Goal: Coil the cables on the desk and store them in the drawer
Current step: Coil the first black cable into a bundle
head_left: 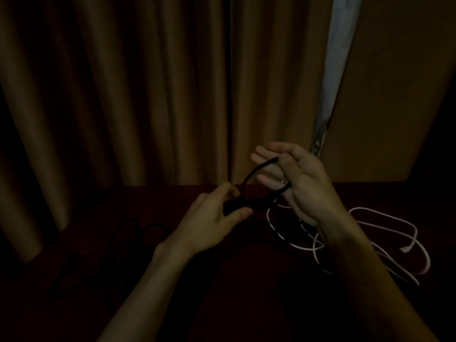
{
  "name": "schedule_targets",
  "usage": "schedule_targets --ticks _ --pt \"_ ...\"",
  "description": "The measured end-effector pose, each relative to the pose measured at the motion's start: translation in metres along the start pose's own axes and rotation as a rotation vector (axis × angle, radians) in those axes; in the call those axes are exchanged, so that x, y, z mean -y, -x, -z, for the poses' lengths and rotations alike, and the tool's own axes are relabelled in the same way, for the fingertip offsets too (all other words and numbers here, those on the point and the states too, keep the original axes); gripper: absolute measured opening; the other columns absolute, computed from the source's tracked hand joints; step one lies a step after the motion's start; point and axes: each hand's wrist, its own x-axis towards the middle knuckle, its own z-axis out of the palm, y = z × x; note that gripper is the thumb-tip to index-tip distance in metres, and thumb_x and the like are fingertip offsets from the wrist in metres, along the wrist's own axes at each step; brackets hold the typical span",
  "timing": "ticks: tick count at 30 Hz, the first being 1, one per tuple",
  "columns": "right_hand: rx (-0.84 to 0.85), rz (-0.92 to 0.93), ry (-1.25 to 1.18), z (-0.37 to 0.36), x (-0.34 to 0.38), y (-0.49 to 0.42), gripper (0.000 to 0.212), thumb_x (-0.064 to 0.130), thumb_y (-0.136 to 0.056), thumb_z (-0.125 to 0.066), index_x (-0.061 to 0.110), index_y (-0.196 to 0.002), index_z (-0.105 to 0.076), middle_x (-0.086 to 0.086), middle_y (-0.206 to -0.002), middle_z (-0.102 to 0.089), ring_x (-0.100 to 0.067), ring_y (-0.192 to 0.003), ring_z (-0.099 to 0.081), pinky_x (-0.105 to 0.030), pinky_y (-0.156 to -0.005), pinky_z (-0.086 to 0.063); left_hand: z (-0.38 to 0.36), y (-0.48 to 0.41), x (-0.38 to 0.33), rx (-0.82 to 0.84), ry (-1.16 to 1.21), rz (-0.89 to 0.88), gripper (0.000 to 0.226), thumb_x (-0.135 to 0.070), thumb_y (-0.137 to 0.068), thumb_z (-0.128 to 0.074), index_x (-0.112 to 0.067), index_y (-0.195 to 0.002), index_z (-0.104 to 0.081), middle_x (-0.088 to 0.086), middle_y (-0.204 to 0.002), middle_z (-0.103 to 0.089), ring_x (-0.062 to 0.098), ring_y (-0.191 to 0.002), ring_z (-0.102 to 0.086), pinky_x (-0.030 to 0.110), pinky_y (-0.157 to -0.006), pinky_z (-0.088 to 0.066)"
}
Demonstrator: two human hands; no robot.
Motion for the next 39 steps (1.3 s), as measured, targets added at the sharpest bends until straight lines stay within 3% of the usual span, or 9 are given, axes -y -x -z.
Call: schedule_targets --ticks 3,7,14,17,24,27,31,35,39 --pt "0.051 -0.037 0.003 -0.001 0.007 0.004 0.026 0.013 -0.111 -0.034 0.01 -0.123 -0.056 -0.006 -0.131 -0.068 -0.016 -0.118 -0.068 -0.029 -0.07 -0.061 0.003 0.0 0.005 -0.025 0.005 -0.062 0.054 -0.05 -0.096 -0.061 -0.042 -0.146 -0.043 -0.015 -0.107 -0.072 0.004 -0.082 -0.071 0.038 -0.076 -0.059" --pt "0.125 -0.042 0.32 0.001 0.012 0.008 0.024 0.013 -0.111 -0.034 0.014 -0.125 -0.054 0.0 -0.134 -0.065 -0.016 -0.106 -0.073 -0.017 -0.044 -0.045 0.012 0.0 0.007 -0.202 -0.103 -0.116 0.038 -0.041 -0.102 -0.054 -0.044 -0.141 -0.05 -0.021 -0.122 -0.066 -0.003 -0.104 -0.064 0.024 -0.087 -0.054" --pt "0.439 -0.115 0.59 -0.013 0.001 0.014 0.026 0.017 -0.112 -0.034 0.025 -0.126 -0.054 0.001 -0.104 -0.077 -0.013 -0.04 -0.053 -0.02 -0.045 -0.041 0.02 -0.002 0.012 -0.497 -0.034 0.06 0.03 -0.039 -0.104 -0.054 -0.027 -0.131 -0.06 -0.015 -0.093 -0.07 -0.002 -0.077 -0.065 0.013 -0.061 -0.046" --pt "0.405 -0.168 0.605 -0.009 -0.005 0.011 0.026 0.01 -0.11 -0.037 0.014 -0.122 -0.061 -0.003 -0.089 -0.071 -0.013 -0.047 -0.055 -0.019 -0.049 -0.042 0.022 -0.005 0.011 -0.49 0.153 0.154 0.032 -0.043 -0.102 -0.055 -0.027 -0.127 -0.066 -0.013 -0.102 -0.073 -0.001 -0.09 -0.067 0.018 -0.079 -0.054" --pt "0.409 -0.185 0.62 -0.011 -0.014 0.009 0.022 0.005 -0.103 -0.049 0.019 -0.101 -0.066 0.006 -0.073 -0.057 -0.005 -0.061 -0.046 -0.017 -0.052 -0.036 0.015 -0.011 -0.01 -0.495 0.744 0.293 0.027 -0.034 -0.103 -0.054 -0.012 -0.108 -0.069 -0.006 -0.068 -0.062 0.005 -0.05 -0.048 0.021 -0.045 -0.037" --pt "0.411 -0.115 0.642 -0.018 -0.013 0.01 0.015 0.013 -0.104 -0.053 0.012 -0.092 -0.063 -0.001 -0.07 -0.051 -0.009 -0.058 -0.041 -0.022 -0.053 -0.032 0.014 -0.01 -0.008 -0.504 0.722 0.327 0.033 -0.039 -0.103 -0.052 -0.011 -0.11 -0.068 -0.007 -0.084 -0.066 -0.001 -0.063 -0.061 0.016 -0.056 -0.047" --pt "0.379 -0.018 0.601 -0.024 -0.016 0.013 0.043 0.037 -0.102 -0.057 0.002 -0.077 -0.054 0.0 -0.056 -0.04 -0.008 -0.047 -0.032 -0.026 -0.046 -0.023 0.007 -0.006 0.002 -0.473 0.309 0.294 0.043 -0.055 -0.1 -0.047 -0.022 -0.123 -0.062 -0.02 -0.102 -0.063 -0.012 -0.093 -0.06 0.022 -0.087 -0.051" --pt "0.377 0.012 0.69 -0.026 -0.018 0.012 0.039 0.032 -0.104 -0.056 0.012 -0.071 -0.055 0.008 -0.051 -0.041 -0.003 -0.043 -0.034 -0.023 -0.045 -0.026 0.008 -0.004 0.001 -0.445 0.293 0.331 0.048 -0.059 -0.1 -0.044 -0.019 -0.119 -0.061 -0.016 -0.095 -0.064 -0.005 -0.087 -0.062 0.021 -0.077 -0.049" --pt "0.385 -0.047 0.826 -0.023 -0.02 0.009 0.028 0.025 -0.106 -0.05 0.006 -0.088 -0.057 -0.001 -0.075 -0.07 -0.015 -0.064 -0.068 -0.037 -0.067 -0.057 0.01 -0.008 -0.008 -0.411 0.614 0.345 0.041 -0.049 -0.102 -0.05 -0.011 -0.097 -0.066 -0.007 -0.073 -0.066 0.004 -0.065 -0.06 0.022 -0.06 -0.044"
